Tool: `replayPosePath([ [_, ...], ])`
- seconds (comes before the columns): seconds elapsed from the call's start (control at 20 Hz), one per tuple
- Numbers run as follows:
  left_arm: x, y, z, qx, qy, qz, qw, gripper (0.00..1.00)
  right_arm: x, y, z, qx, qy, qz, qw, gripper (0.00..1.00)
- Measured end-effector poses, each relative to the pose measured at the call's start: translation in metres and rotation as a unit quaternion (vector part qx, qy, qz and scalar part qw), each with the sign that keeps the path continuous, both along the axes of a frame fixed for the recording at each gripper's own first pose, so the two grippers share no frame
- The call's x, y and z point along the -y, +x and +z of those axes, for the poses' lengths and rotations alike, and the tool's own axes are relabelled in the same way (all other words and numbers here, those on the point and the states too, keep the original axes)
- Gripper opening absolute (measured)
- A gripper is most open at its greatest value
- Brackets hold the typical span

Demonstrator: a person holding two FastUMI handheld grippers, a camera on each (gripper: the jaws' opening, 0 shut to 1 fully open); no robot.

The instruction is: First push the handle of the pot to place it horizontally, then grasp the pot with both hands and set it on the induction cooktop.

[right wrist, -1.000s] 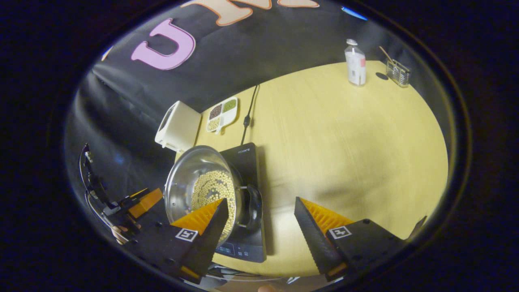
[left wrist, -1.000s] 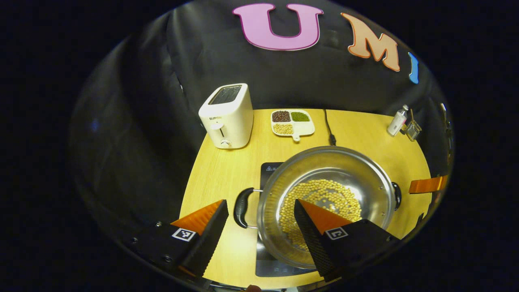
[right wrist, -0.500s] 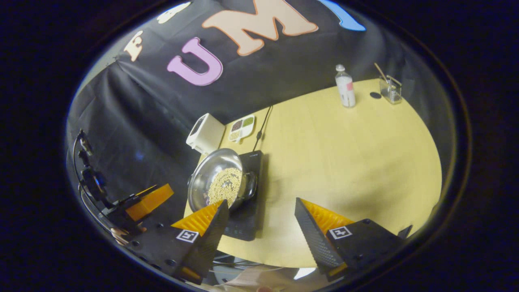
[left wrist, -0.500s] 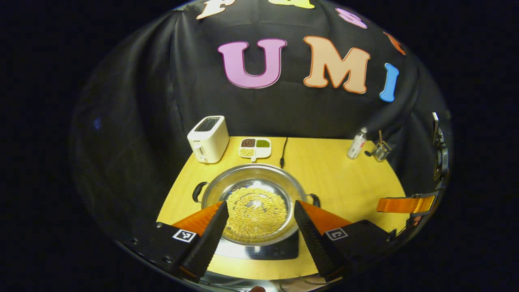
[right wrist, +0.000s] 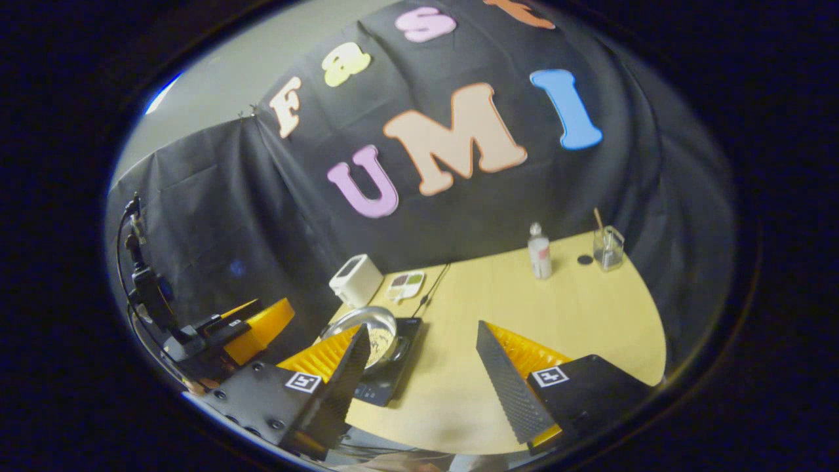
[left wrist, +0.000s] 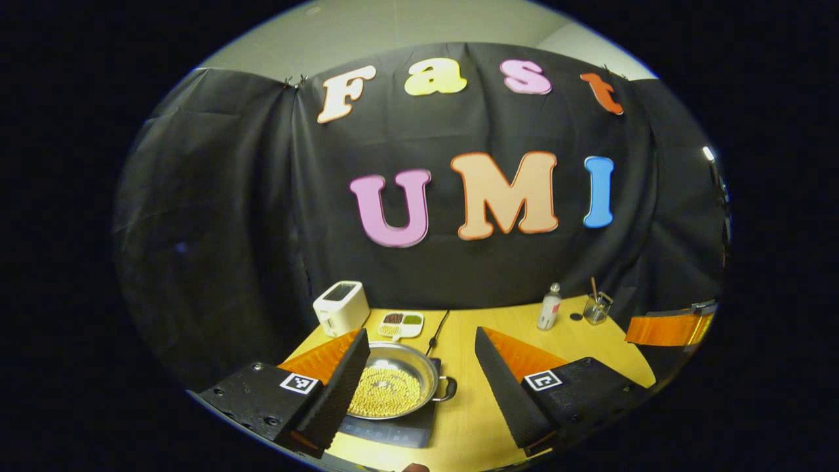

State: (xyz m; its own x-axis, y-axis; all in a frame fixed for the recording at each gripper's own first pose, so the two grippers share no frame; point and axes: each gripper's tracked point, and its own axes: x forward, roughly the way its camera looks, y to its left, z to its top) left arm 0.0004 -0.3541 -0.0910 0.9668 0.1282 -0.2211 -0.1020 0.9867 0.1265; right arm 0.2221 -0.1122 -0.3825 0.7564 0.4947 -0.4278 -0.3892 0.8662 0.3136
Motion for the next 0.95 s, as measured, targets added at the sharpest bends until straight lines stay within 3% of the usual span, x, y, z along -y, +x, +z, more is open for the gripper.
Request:
replayPosePath([
  [0.05, 0.009, -0.001, 0.008, 0.018, -0.002, -0.003, 1.0, 0.98, 0.006, 0.008, 0.005, 0.029, -0.009, -0.007, 1.0, 0.99],
  [0.25, 0.041, -0.007, 0.034, 0.077, -0.012, -0.018, 0.997, 0.99, 0.025, 0.026, 0.029, 0.115, -0.026, -0.039, 0.992, 1.0],
  [0.35, 0.049, -0.012, 0.046, 0.102, -0.009, -0.022, 0.995, 0.99, 0.036, 0.031, 0.039, 0.148, -0.037, -0.057, 0.987, 0.99],
  [0.4, 0.053, -0.015, 0.049, 0.111, -0.007, -0.025, 0.994, 0.97, 0.041, 0.029, 0.043, 0.16, -0.041, -0.061, 0.984, 0.92],
  [0.5, 0.067, -0.019, 0.042, 0.108, -0.011, -0.04, 0.993, 0.97, 0.045, 0.028, 0.05, 0.182, -0.05, -0.065, 0.98, 0.92],
  [0.75, 0.082, -0.027, 0.031, 0.111, -0.029, -0.06, 0.992, 0.98, 0.046, 0.033, 0.05, 0.205, -0.063, -0.076, 0.974, 0.92],
  [0.9, 0.078, -0.029, 0.022, 0.113, -0.022, -0.054, 0.992, 0.97, 0.048, 0.031, 0.052, 0.208, -0.061, -0.082, 0.973, 0.92],
  [0.95, 0.079, -0.029, 0.021, 0.112, -0.023, -0.054, 0.992, 0.99, 0.048, 0.029, 0.05, 0.207, -0.059, -0.083, 0.973, 1.0],
])
